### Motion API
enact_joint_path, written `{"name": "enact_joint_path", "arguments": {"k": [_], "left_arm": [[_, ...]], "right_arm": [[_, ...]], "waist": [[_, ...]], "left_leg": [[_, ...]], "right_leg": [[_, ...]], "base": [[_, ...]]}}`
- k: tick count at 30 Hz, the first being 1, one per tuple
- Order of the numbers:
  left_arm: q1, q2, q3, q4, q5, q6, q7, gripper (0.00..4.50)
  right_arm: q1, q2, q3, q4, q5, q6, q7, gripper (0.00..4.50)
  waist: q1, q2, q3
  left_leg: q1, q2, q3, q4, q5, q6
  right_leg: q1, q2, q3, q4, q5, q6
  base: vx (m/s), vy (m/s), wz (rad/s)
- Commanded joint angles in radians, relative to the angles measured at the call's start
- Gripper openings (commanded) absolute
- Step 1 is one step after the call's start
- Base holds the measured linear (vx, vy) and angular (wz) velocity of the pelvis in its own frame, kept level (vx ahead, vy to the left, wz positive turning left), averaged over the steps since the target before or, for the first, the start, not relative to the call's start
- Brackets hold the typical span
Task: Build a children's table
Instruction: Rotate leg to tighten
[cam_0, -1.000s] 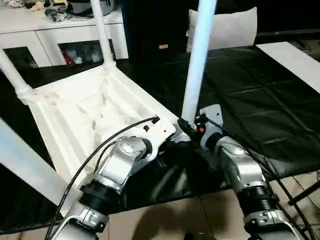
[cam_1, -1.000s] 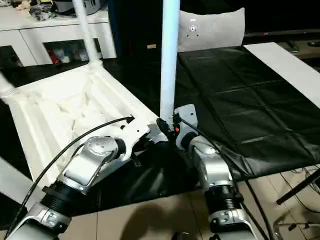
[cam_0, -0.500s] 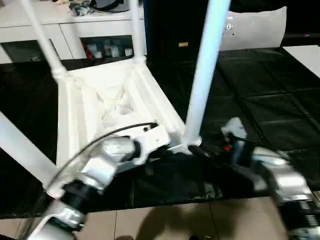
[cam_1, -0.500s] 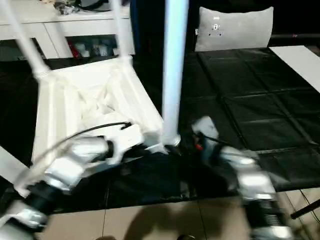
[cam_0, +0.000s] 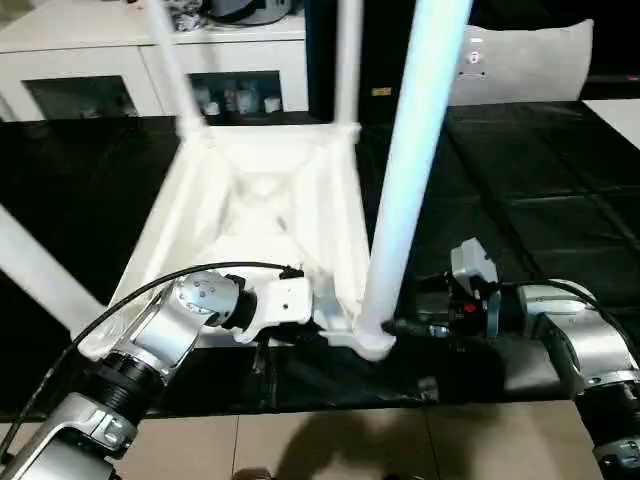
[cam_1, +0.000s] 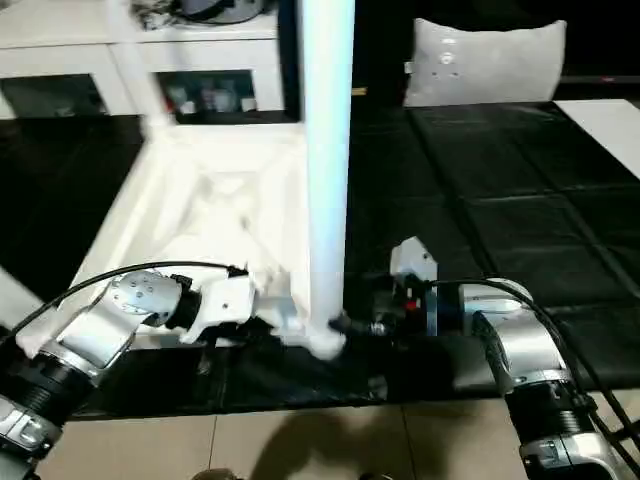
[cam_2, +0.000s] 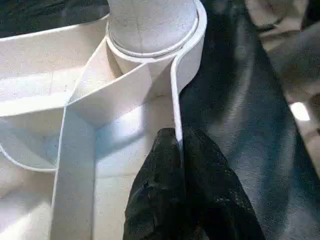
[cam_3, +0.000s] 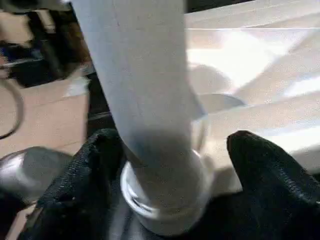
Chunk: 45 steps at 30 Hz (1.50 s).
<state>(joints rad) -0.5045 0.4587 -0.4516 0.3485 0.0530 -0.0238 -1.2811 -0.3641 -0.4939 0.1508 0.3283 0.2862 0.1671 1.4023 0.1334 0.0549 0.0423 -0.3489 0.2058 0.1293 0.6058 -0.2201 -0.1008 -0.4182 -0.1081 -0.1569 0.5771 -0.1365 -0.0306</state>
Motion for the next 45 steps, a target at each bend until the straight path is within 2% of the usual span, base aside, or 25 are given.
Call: {"name": "enact_joint_path", "arguments": {"k": [1,5,14,17,18,19,20,22,24,25,26,27,28,29,30,31,32,35,37,38,39,40,42,43,45], "left_arm": [[-0.020,-0.007,-0.039,-0.016,0.007,-0.035,-0.043,0.00],[-0.027,-0.021,-0.047,-0.010,-0.001,-0.047,-0.064,0.00],[-0.028,-0.022,-0.040,0.005,-0.008,-0.043,-0.070,0.00],[-0.022,-0.029,-0.015,-0.005,-0.031,0.013,-0.051,0.00],[-0.018,-0.034,-0.004,-0.012,-0.040,0.036,-0.038,0.00],[-0.014,-0.037,0.004,-0.020,-0.044,0.063,-0.024,0.00],[-0.010,-0.044,0.014,-0.032,-0.039,0.101,0.010,0.00],[-0.008,-0.049,0.020,-0.039,-0.033,0.120,0.033,0.00],[0.001,-0.084,0.044,-0.068,-0.023,0.202,0.123,0.00],[0.003,-0.092,0.049,-0.075,-0.021,0.218,0.141,0.00],[0.008,-0.120,0.061,-0.098,-0.017,0.262,0.195,0.00],[0.008,-0.138,0.067,-0.105,-0.013,0.289,0.228,0.00],[0.007,-0.154,0.072,-0.109,-0.009,0.311,0.255,0.00],[0.004,-0.174,0.077,-0.113,-0.003,0.333,0.286,0.00],[0.004,-0.178,0.078,-0.114,-0.002,0.338,0.292,0.00],[-0.002,-0.227,0.088,-0.123,0.008,0.387,0.360,0.00],[-0.006,-0.253,0.090,-0.124,0.014,0.408,0.395,0.00],[-0.027,-0.341,0.091,-0.109,0.063,0.443,0.536,0.00],[-0.028,-0.364,0.079,-0.118,0.075,0.455,0.554,0.00],[-0.028,-0.364,0.079,-0.118,0.075,0.455,0.554,0.00],[-0.025,-0.372,0.071,-0.124,0.081,0.458,0.561,0.00],[-0.025,-0.372,0.071,-0.124,0.082,0.458,0.562,0.00],[-0.020,-0.367,0.064,-0.131,0.088,0.461,0.566,0.00],[-0.017,-0.353,0.065,-0.130,0.089,0.454,0.562,0.00],[-0.012,-0.336,0.076,-0.127,0.094,0.450,0.560,0.00]], "right_arm": [[-0.020,0.001,0.017,0.001,0.006,0.003,0.023,3.31],[-0.034,0.028,0.044,0.023,-0.002,-0.008,0.034,2.95],[-0.024,0.027,0.061,0.014,0.009,0.023,0.065,2.20],[-0.007,0.030,0.053,-0.011,0.026,0.047,0.052,2.12],[0.003,0.034,0.052,-0.025,0.029,0.063,0.033,2.09],[0.010,0.042,0.052,-0.034,0.025,0.075,0.007,2.08],[0.015,0.064,0.047,-0.036,0.009,0.079,-0.053,2.08],[0.018,0.079,0.042,-0.035,-0.002,0.079,-0.092,2.07],[0.006,0.145,0.020,-0.005,-0.045,0.087,-0.258,2.07],[0.003,0.158,0.015,0.002,-0.053,0.090,-0.290,2.06],[-0.008,0.202,-0.001,0.019,-0.069,0.113,-0.388,2.05],[-0.014,0.222,-0.008,0.026,-0.075,0.125,-0.431,2.05],[-0.018,0.239,-0.013,0.032,-0.080,0.135,-0.467,2.04],[-0.024,0.259,-0.017,0.042,-0.090,0.140,-0.509,2.04],[-0.025,0.262,-0.018,0.043,-0.092,0.140,-0.517,2.04],[-0.038,0.310,-0.030,0.061,-0.104,0.156,-0.612,2.04],[-0.047,0.337,-0.040,0.075,-0.107,0.165,-0.666,2.04],[-0.096,0.441,-0.100,0.161,-0.113,0.150,-0.864,2.04],[-0.099,0.470,-0.108,0.171,-0.118,0.120,-0.890,2.04],[-0.099,0.470,-0.108,0.171,-0.118,0.120,-0.890,2.04],[-0.093,0.480,-0.097,0.171,-0.138,0.090,-0.901,2.58],[-0.092,0.480,-0.096,0.170,-0.140,0.088,-0.901,2.72],[-0.085,0.480,-0.086,0.165,-0.152,0.071,-0.900,2.84],[-0.074,0.472,-0.096,0.150,-0.139,0.064,-0.883,2.84],[-0.058,0.452,-0.113,0.129,-0.125,0.044,-0.852,3.12]], "waist": [[-0.004,-0.014,-0.073],[0.003,-0.011,-0.073],[0.005,-0.012,-0.074],[0.005,-0.013,-0.074],[0.007,-0.009,-0.074],[0.006,-0.011,-0.073],[0.006,-0.008,-0.073],[0.001,-0.009,-0.071],[-0.009,-0.010,-0.065],[-0.015,-0.010,-0.064],[-0.031,-0.010,-0.058],[-0.038,-0.012,-0.058],[-0.046,-0.012,-0.057],[-0.069,-0.013,-0.055],[-0.075,-0.013,-0.055],[-0.088,-0.012,-0.057],[-0.098,-0.005,-0.055],[-0.121,-0.004,-0.060],[-0.130,-0.002,-0.062],[-0.129,-0.002,-0.063],[-0.129,-0.003,-0.066],[-0.128,0.000,-0.068],[-0.125,-0.001,-0.071],[-0.119,0.002,-0.071],[-0.109,0.001,-0.073]], "left_leg": [[-0.014,0.021,0.020,-0.068,-0.092,0.108],[-0.012,0.020,0.022,-0.069,-0.104,0.089],[-0.013,0.020,0.021,-0.069,-0.099,0.086],[-0.013,0.020,0.023,-0.069,-0.099,0.083],[-0.013,0.020,0.022,-0.069,-0.092,0.083],[-0.013,0.021,0.022,-0.069,-0.091,0.081],[-0.013,0.020,0.021,-0.070,-0.095,0.078],[-0.014,0.019,0.021,-0.072,-0.105,0.071],[-0.012,0.009,0.024,-0.073,-0.143,0.049],[-0.012,0.011,0.023,-0.075,-0.150,0.038],[-0.014,0.005,0.022,-0.076,-0.181,0.028],[-0.012,0.002,0.021,-0.075,-0.196,0.024],[-0.012,0.000,0.021,-0.074,-0.206,0.021],[-0.011,-0.006,0.020,-0.069,-0.243,0.023],[-0.006,-0.009,0.021,-0.066,-0.253,0.028],[-0.010,-0.011,0.020,-0.064,-0.251,0.039],[-0.007,-0.010,0.020,-0.064,-0.251,0.046],[-0.009,-0.005,0.013,-0.066,-0.257,0.046],[-0.010,-0.003,0.011,-0.068,-0.257,0.057],[-0.010,-0.002,0.010,-0.069,-0.250,0.059],[-0.013,0.000,0.010,-0.070,-0.233,0.067],[-0.017,0.003,0.009,-0.071,-0.207,0.075],[-0.020,0.005,0.009,-0.071,-0.166,0.089],[-0.019,0.006,0.010,-0.070,-0.145,0.094],[-0.020,0.007,0.011,-0.067,-0.105,0.104]], "right_leg": [[0.076,-0.043,0.057,-0.056,-0.298,-0.155],[0.074,-0.043,0.057,-0.060,-0.331,-0.141],[0.075,-0.042,0.058,-0.057,-0.313,-0.140],[0.076,-0.042,0.058,-0.058,-0.323,-0.136],[0.076,-0.041,0.058,-0.058,-0.318,-0.136],[0.076,-0.041,0.059,-0.058,-0.316,-0.134],[0.076,-0.042,0.058,-0.059,-0.322,-0.133],[0.076,-0.043,0.057,-0.061,-0.337,-0.128],[0.075,-0.040,0.050,-0.078,-0.440,-0.082],[0.076,-0.041,0.049,-0.078,-0.452,-0.078],[0.076,-0.039,0.039,-0.090,-0.509,-0.053],[0.077,-0.039,0.034,-0.094,-0.534,-0.039],[0.078,-0.038,0.031,-0.099,-0.551,-0.027],[0.077,-0.035,0.017,-0.112,-0.604,0.013],[0.072,-0.035,0.014,-0.118,-0.614,0.020],[0.076,-0.035,0.011,-0.121,-0.611,0.027],[0.071,-0.032,0.008,-0.126,-0.598,0.020],[0.079,-0.034,-0.003,-0.127,-0.556,0.006],[0.079,-0.037,0.001,-0.124,-0.522,-0.011],[0.080,-0.038,0.004,-0.120,-0.505,-0.019],[0.081,-0.040,0.011,-0.113,-0.467,-0.039],[0.083,-0.042,0.018,-0.104,-0.418,-0.064],[0.086,-0.043,0.025,-0.092,-0.356,-0.097],[0.085,-0.044,0.028,-0.087,-0.332,-0.116],[0.086,-0.045,0.033,-0.079,-0.288,-0.134]], "base": [[0.000,0.000,0.00],[0.000,0.000,0.00],[0.000,0.000,0.00],[0.000,0.000,0.00],[0.000,0.000,0.00],[0.000,0.000,0.00],[0.000,0.000,0.00],[0.000,0.000,0.00],[0.000,0.000,0.00],[0.000,0.000,0.00],[0.000,0.000,0.00],[0.000,0.000,0.00],[0.000,0.000,0.00],[0.000,0.000,0.00],[0.000,0.000,0.00],[0.000,0.000,0.00],[0.000,0.000,0.00],[0.000,0.000,0.00],[0.000,0.000,0.00],[0.000,0.000,0.00],[0.000,0.000,0.00],[0.000,0.000,0.00],[0.000,0.000,0.00],[0.000,0.000,0.00],[0.000,0.000,0.00]]}}
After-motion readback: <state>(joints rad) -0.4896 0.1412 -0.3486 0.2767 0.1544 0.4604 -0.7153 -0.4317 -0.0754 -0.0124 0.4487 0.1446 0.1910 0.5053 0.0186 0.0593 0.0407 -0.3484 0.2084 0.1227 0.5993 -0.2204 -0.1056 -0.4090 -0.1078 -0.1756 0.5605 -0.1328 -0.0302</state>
